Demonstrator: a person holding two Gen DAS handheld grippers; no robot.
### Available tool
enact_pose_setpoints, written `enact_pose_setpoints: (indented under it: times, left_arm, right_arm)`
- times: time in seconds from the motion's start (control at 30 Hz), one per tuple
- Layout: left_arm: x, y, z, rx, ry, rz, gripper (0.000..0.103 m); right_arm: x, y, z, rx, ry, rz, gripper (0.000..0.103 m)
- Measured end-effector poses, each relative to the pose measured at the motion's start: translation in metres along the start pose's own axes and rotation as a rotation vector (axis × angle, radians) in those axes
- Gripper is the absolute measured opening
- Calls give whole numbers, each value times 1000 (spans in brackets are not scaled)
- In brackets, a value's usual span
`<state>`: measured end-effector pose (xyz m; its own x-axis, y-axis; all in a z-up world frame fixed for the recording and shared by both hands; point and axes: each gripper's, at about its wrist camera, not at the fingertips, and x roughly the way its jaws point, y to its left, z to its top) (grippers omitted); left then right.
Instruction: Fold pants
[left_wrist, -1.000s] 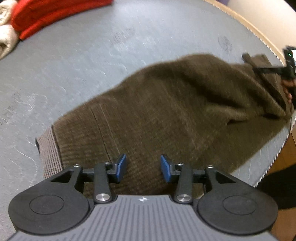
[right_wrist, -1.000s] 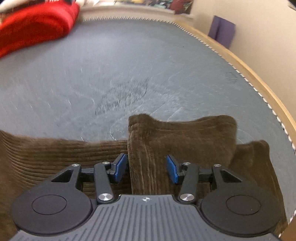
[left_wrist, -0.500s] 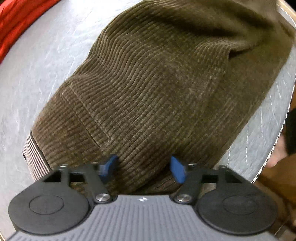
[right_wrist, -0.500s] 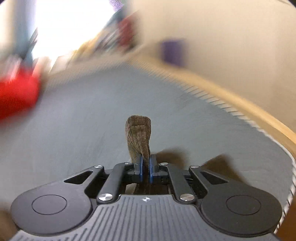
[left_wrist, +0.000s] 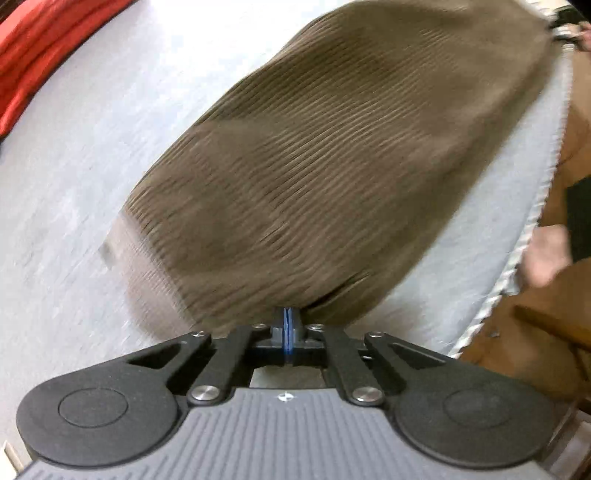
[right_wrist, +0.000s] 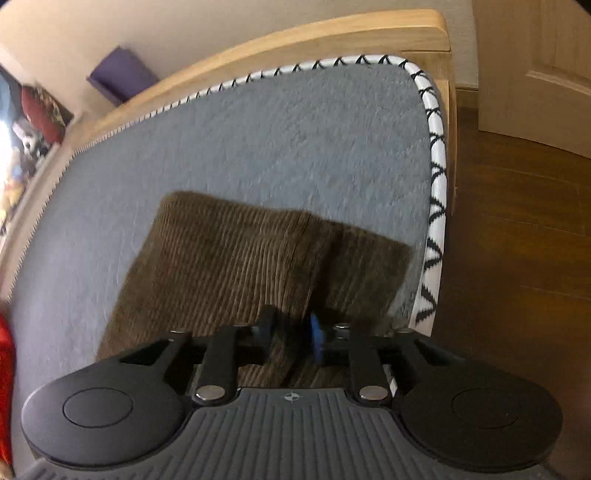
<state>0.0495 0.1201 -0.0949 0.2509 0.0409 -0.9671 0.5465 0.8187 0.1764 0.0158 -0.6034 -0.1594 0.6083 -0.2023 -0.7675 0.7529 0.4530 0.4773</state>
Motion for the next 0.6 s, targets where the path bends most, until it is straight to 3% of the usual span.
enact_pose_setpoints:
  times: [0.1, 0.2, 0.27, 0.37, 0.47, 0.6]
  left_arm:
    - [-11, 17, -3, -81, -69, -60, 5]
    - [-21, 27, 0, -159, -145, -70, 49]
    - [-20, 30, 6, -186, -153, -79, 51]
    - [-10, 24, 13, -184, -134, -74, 51]
    - [7, 26, 13, -185, -93, -25, 51]
    - [15, 32, 10, -181, -36, -34, 50]
  right_arm:
    - [2, -3, 6, 15, -20, 4, 35]
    - [6, -1, 8, 5, -46, -10, 34]
    - [6, 0, 6, -9, -69, -15, 30]
    - [2, 3, 6, -36, -83, -6, 14]
    - [-11, 5, 9, -52, -144, 6, 10]
    - [-46, 6, 14, -53, -244, -28, 8]
